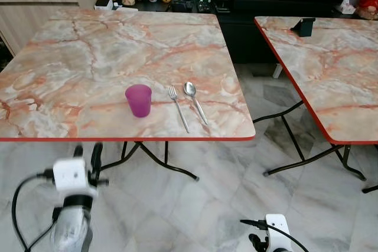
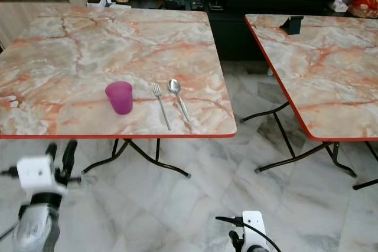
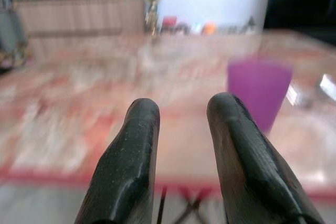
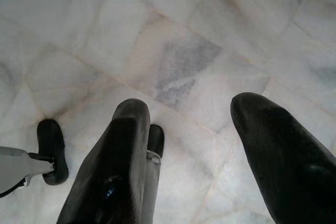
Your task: Setting the table
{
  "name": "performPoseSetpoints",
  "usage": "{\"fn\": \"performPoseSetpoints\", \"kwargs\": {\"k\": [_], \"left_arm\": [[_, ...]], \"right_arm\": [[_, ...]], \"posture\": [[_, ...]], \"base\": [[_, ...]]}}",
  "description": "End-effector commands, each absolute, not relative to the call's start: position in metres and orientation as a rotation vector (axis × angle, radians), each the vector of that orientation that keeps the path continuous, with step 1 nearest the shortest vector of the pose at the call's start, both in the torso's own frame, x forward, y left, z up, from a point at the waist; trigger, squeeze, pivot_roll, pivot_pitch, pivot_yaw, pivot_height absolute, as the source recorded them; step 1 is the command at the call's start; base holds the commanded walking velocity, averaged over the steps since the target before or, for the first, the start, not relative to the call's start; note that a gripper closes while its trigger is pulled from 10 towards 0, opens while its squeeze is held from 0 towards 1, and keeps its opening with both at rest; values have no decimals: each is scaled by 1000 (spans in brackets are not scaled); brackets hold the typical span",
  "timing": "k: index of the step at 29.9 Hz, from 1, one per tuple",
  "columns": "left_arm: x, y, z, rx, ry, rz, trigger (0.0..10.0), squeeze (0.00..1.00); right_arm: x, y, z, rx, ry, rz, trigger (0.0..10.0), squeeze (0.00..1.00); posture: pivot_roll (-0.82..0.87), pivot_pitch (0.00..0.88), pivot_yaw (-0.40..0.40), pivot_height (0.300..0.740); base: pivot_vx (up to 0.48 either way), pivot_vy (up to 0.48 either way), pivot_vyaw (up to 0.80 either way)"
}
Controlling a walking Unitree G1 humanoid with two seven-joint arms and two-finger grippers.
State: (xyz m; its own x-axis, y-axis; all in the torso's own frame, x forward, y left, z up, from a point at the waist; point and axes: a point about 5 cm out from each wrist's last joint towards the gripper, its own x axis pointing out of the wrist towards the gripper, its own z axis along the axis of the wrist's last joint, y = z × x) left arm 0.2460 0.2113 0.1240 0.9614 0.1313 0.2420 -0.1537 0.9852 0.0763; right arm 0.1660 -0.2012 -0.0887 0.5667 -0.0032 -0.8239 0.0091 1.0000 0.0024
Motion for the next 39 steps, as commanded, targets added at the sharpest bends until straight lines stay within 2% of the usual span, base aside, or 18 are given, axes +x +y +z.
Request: {"fn": "performPoseSetpoints", "kwargs": {"k": [1,3,22,39], "left_arm": [[246,210,116,74,-185,153,10000,0],[255,201,116,65,-179,123,10000,0],[272,194,143,8,-218,114,10000,0],[278,203,184,-11,-289,67,10000,0]], "right_arm": [[164,-204,-89,-4,969,-11,10000,0],[164,-203,-89,-7,969,-17,10000,0],[165,-204,-89,-6,966,-21,10000,0],[165,-204,-89,-13,969,-5,10000,0]], "posture": [[87,0,-84,740],[71,0,-75,740],[68,0,-76,740],[77,0,-81,740]], "base": [[289,0,0],[334,0,0],[359,0,0],[0,0,0]]}}
